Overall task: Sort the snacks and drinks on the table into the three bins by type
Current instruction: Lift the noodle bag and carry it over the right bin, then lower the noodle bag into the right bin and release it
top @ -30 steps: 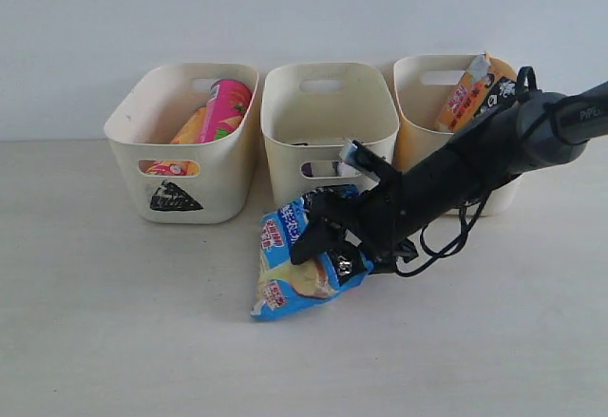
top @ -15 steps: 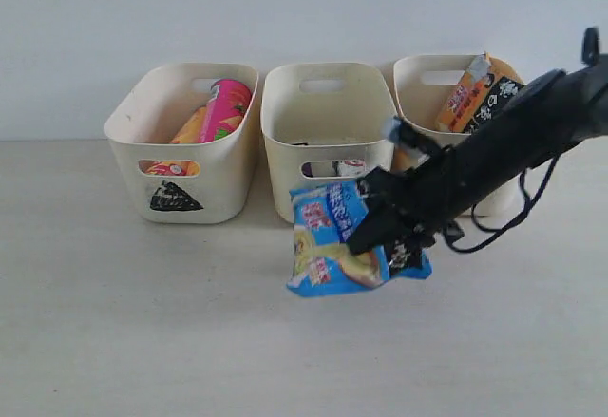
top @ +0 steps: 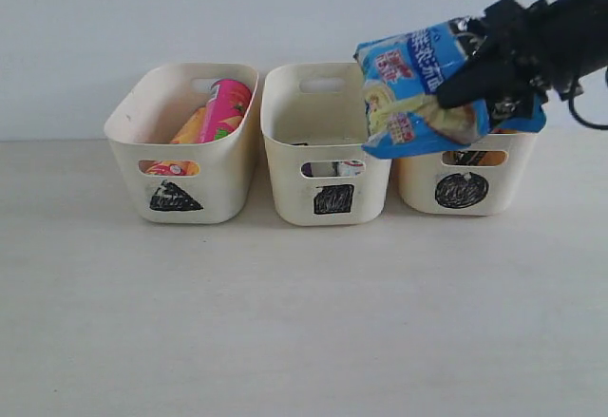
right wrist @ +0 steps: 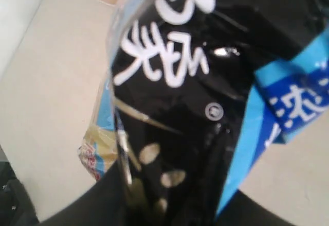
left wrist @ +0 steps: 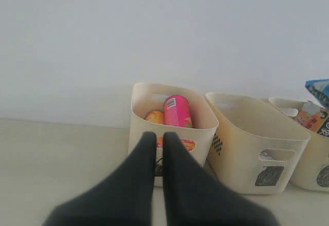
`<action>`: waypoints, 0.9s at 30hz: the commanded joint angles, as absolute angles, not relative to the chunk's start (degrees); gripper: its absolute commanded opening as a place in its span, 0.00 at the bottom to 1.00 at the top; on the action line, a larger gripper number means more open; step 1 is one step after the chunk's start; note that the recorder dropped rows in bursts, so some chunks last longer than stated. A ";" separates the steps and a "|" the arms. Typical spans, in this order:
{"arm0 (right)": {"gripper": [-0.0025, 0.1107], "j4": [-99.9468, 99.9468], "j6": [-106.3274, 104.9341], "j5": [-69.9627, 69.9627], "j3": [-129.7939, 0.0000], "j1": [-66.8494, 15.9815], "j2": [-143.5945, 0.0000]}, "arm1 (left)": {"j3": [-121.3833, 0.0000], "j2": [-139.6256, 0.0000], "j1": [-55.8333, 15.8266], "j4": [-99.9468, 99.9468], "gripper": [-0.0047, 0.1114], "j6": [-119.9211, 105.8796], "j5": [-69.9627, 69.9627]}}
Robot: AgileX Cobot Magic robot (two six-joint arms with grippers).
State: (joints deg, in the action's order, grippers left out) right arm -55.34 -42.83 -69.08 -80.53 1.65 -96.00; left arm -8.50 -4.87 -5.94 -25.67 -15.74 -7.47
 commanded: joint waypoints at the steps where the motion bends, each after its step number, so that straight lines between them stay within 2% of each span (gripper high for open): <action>1: 0.05 -50.47 -41.32 -65.22 -80.69 2.44 -89.63 | -8.17 -4.52 -5.77 -25.59 0.08 -15.83 -7.49; 9: 0.05 -31.02 -30.52 -49.89 -80.69 2.31 -81.85 | -8.17 -4.52 -5.77 -25.59 0.08 -15.83 -7.49; 15: 0.05 -19.47 -23.48 -42.82 -80.69 2.18 -82.47 | -8.17 -4.52 -5.77 -25.59 0.08 -15.83 -7.49; 20: 0.05 -15.88 -21.42 -35.24 -80.69 2.18 -86.84 | -8.17 -4.52 -5.77 -25.59 0.08 -15.83 -7.49; 24: 0.05 -15.88 -21.42 -35.02 -82.16 2.18 -90.88 | -8.17 -4.52 -5.77 -25.59 0.08 -15.83 -7.49; 27: 0.05 -15.88 -21.42 -35.02 -88.55 2.18 -98.09 | -8.17 -4.52 -5.77 -25.59 0.08 -15.83 -7.49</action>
